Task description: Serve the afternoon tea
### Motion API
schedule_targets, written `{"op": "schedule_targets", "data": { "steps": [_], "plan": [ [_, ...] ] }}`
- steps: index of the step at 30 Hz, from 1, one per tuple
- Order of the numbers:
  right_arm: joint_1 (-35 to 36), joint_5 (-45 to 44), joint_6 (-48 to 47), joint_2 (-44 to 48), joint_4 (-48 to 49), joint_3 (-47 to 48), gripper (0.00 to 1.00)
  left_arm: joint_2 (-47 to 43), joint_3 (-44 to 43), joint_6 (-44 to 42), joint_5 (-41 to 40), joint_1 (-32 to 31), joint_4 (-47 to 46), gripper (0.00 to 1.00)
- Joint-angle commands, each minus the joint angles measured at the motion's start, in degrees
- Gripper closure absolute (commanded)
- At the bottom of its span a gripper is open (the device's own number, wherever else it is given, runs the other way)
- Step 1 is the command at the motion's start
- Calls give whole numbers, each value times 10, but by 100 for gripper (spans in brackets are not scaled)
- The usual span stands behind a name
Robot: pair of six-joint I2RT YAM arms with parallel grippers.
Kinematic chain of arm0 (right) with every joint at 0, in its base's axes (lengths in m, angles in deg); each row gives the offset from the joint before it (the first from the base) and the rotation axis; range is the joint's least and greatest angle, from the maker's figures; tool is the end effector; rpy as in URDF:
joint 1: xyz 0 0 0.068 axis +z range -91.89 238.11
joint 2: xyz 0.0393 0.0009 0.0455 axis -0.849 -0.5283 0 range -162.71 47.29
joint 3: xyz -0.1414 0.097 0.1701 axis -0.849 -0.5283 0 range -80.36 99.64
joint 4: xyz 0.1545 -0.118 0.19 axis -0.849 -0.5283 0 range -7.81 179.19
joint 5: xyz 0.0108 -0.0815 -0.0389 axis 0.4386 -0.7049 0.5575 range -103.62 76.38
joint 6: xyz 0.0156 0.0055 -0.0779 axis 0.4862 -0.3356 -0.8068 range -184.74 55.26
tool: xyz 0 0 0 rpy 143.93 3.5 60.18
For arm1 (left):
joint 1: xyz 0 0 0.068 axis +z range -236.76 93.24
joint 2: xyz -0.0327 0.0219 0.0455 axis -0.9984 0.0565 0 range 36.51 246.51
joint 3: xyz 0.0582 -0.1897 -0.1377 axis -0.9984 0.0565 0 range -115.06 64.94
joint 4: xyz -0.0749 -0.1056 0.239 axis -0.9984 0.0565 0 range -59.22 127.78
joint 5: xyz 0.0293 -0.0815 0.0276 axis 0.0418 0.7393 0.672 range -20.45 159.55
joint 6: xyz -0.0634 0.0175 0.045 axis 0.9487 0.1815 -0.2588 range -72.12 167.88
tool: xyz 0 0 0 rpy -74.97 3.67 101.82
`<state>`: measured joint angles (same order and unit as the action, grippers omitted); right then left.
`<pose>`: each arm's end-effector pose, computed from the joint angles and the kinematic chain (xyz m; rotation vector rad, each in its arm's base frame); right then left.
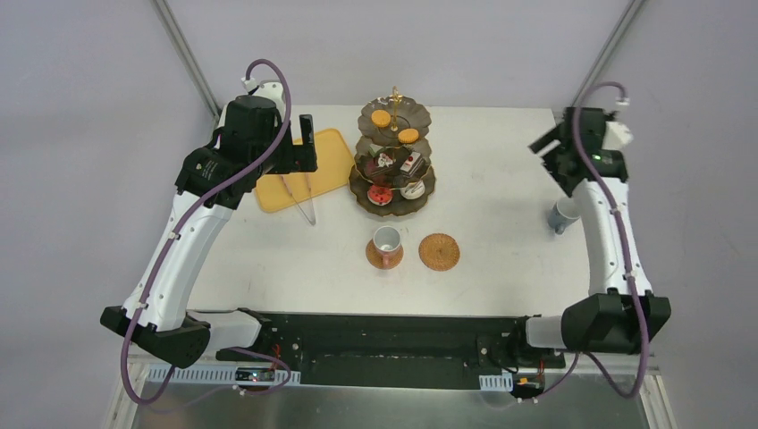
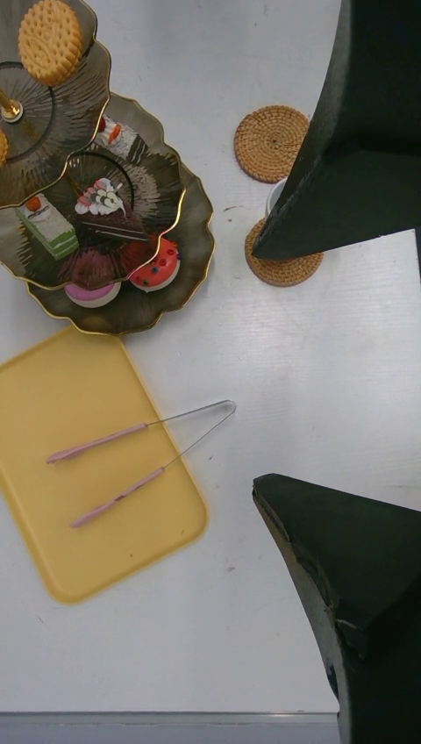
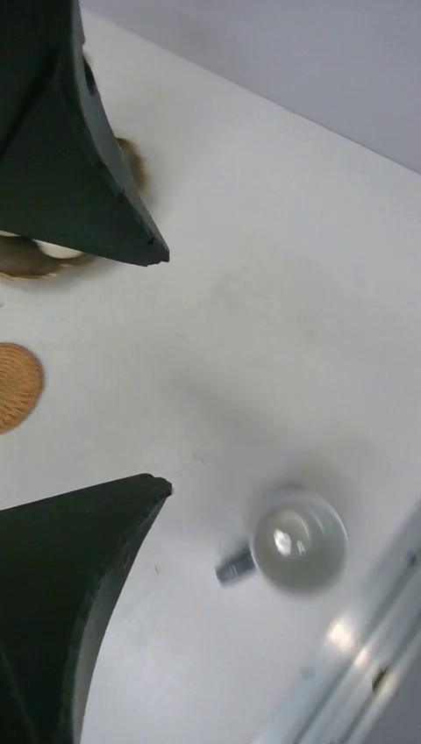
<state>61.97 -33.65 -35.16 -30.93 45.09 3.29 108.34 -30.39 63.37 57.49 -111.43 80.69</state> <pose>0.3309 -0.0012 0.3376 0.6689 2.0948 -0.0675 0.2650 -0.1060 0.4278 0.0300 2.0283 -0.2299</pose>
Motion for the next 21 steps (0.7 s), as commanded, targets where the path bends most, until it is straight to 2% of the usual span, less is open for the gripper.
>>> {"op": "schedule_targets", "data": {
  "steps": [1, 4, 7, 12, 19, 21],
  "plan": [
    [-141, -27, 13, 30, -12, -34, 6, -18, -13, -18, -5, 3, -13, 3],
    [-215, 10, 7, 18, 5, -52, 6, -19, -18, -19, -4, 3, -11, 2],
    [-259, 31, 5, -11, 2, -63, 6, -23, -22, -23, -6, 3, -8, 2],
    [-311, 77, -10, -78, 1, -88, 14, -32, -18, -29, -17, 3, -7, 1],
    [-335, 153, -30, -167, 21, -105, 29, -32, -23, -29, -14, 3, -12, 1],
    [-335, 154, -30, -184, 22, -97, 30, -31, -25, -28, -11, 3, -13, 1]
  ]
}}
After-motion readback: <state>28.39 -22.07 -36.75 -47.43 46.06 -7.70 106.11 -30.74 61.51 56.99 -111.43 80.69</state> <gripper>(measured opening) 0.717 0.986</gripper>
